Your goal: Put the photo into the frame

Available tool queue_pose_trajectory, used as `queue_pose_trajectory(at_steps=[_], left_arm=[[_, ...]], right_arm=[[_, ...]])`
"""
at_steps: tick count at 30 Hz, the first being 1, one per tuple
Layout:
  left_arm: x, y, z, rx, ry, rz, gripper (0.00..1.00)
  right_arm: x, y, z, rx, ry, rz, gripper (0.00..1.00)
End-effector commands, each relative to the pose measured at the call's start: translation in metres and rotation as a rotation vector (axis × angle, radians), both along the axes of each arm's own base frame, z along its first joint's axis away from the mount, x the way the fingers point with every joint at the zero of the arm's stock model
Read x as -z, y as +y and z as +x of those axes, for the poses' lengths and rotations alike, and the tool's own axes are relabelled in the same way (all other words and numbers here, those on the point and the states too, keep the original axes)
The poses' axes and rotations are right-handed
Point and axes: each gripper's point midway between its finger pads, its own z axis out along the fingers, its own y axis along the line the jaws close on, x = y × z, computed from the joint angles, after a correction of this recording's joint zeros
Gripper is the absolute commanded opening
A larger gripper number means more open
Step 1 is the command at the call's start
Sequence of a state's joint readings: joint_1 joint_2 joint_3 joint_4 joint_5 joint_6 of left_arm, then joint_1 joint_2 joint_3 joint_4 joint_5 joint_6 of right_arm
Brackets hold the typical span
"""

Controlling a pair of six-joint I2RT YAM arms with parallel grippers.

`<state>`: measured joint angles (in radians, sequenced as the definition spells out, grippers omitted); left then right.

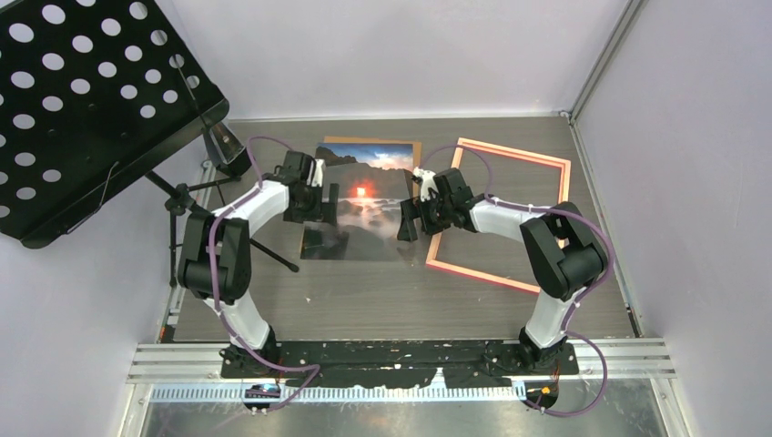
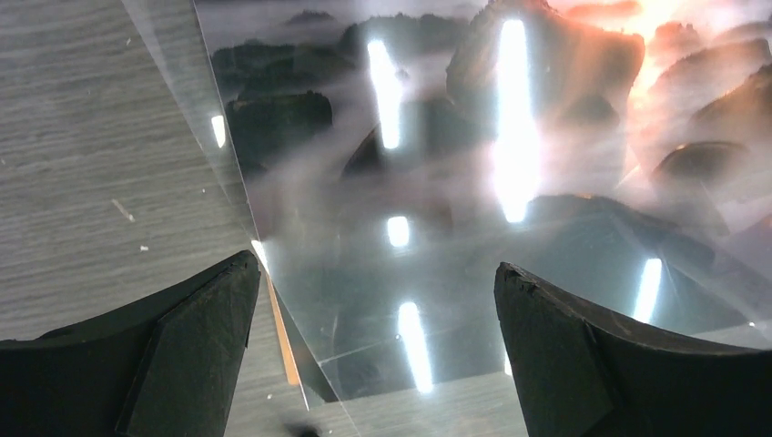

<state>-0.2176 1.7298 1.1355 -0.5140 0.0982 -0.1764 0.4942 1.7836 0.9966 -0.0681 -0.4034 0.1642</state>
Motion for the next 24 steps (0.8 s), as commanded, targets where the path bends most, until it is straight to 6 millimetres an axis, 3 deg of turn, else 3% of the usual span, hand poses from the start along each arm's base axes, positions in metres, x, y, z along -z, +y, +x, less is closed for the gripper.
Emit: queue_pose_trajectory(at_steps=[1,11,19,24], left_arm=[[-0.007,0.001,0.017,-0.051,-0.013,-0.025,0.99],[-0.004,0.008,0.014,-0.109,0.039,-0.064,0.99],[-0.003,-0.001,0.009,-0.107,0.111,-0.104,0.99],[0.007,-0.003,-0.003,-0.148,0.189,-0.121,0.99]], right_arm=[[-0.013,0.008,0.013,0.001,-0.021,0.041,0.94],[-0.008,0.008,0.011,0.0,0.012,0.057,0.93],[-0.011,0.008,0.007,-0.01,0.016,0.06,0.93],[-0.013,0.007,0.004,-0.017,0.023,0.063,0.93]])
